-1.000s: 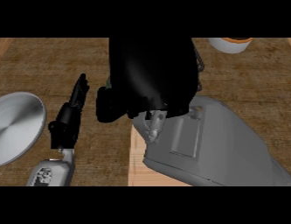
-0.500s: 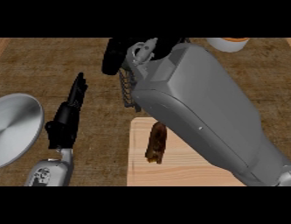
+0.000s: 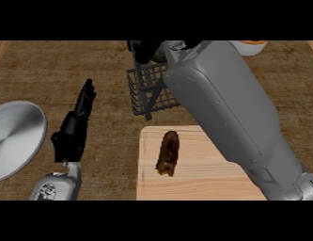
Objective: Pick the squash from the cutting board and place it in the tiered basket
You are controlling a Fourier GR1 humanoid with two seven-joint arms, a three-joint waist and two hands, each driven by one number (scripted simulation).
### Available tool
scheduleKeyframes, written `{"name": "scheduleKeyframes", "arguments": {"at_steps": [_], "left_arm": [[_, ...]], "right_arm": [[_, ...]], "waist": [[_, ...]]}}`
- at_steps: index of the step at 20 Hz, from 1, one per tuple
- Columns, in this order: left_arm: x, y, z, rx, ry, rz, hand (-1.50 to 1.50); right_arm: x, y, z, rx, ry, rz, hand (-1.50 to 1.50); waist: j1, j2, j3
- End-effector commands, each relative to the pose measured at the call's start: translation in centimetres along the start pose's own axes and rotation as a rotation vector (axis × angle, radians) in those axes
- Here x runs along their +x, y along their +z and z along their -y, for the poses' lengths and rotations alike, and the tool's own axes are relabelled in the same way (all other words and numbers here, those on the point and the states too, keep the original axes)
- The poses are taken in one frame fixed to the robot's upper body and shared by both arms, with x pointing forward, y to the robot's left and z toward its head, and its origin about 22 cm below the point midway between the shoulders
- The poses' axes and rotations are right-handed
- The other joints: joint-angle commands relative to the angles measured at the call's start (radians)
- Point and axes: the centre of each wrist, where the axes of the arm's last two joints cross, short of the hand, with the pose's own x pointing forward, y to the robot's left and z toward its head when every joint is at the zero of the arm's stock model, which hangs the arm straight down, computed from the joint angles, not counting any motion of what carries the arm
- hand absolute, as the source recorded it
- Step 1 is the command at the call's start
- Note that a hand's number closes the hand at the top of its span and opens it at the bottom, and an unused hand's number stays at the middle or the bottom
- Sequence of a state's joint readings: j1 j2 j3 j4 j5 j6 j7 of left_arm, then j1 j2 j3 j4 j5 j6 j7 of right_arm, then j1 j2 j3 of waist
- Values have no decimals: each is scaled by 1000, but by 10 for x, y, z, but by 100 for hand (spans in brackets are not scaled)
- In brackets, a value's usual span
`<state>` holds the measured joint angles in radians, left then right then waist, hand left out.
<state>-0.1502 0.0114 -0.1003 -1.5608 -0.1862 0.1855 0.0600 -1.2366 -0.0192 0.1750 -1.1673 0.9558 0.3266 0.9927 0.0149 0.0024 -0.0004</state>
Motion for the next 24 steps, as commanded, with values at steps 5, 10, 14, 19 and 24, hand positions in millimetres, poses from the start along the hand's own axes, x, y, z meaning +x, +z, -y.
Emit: {"name": "scheduleKeyframes", "arguments": {"at_steps": [5, 10, 14, 19, 24], "left_arm": [[4, -3, -6, 3, -9, 5, 0], [-1, -3, -18, 25, 2, 18, 0], [2, 1, -18, 26, -7, -19, 0], [-1, -1, -18, 28, -2, -15, 0], [5, 6, -20, 33, -1, -27, 0]], "right_arm": [[-21, -19, -17, 52, -326, -92, -150], [-33, -17, 12, -98, -546, -125, -150], [-81, -18, 29, -209, -600, -228, -150], [-140, -1, 47, -208, -707, -347, -150], [-217, 38, 52, -240, -806, -357, -150]], "waist": [[5, 0, 0], [-6, -3, 0], [-27, -9, 1], [-48, -13, 2], [-53, -16, 2]]}}
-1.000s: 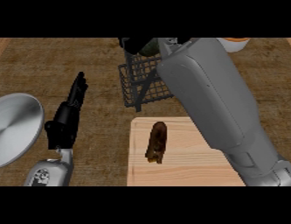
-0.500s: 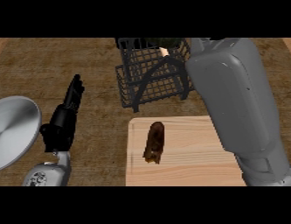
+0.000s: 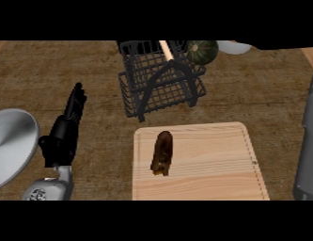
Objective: Pick the squash from the cutting board and place it in the tiered basket
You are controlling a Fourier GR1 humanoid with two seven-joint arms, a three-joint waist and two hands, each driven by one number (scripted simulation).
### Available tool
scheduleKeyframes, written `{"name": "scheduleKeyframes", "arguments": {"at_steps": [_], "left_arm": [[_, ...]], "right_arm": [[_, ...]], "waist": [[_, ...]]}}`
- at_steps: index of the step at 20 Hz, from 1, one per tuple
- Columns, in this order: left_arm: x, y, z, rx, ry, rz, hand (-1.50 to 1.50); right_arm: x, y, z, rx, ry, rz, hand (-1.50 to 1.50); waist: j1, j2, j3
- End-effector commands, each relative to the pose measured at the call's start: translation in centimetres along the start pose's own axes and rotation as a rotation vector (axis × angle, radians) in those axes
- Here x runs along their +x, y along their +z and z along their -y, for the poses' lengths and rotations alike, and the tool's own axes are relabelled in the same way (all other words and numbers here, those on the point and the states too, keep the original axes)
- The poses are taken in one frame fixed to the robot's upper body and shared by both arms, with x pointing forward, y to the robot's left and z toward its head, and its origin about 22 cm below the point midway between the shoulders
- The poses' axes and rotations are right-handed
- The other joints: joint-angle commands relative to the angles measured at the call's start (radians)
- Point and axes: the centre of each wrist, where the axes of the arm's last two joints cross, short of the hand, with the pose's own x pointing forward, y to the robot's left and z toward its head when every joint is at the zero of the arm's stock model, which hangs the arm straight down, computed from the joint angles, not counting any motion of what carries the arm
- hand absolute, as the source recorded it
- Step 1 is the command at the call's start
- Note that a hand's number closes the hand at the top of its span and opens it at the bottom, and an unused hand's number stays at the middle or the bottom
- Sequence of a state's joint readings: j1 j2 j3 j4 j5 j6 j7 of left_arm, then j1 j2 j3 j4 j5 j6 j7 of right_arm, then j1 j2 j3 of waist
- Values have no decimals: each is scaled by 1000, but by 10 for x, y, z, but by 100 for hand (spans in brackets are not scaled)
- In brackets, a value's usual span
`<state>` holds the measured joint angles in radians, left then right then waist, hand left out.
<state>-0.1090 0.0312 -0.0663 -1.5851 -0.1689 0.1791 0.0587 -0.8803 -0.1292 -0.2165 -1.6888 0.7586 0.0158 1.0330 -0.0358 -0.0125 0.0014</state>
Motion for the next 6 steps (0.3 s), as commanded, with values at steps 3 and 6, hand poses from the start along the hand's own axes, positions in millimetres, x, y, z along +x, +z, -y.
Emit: {"name": "scheduleKeyframes", "arguments": {"at_steps": [3, 6], "left_arm": [[-14, 7, -19, 28, 1, -25, 0], [-1, 1, -8, 32, -1, -2, 0]], "right_arm": [[-72, 24, 88, -24, -35, -10, -150], [-115, 41, 118, 19, -46, -25, -150]], "waist": [[-18, 0, 0], [-26, 1, 2]]}}
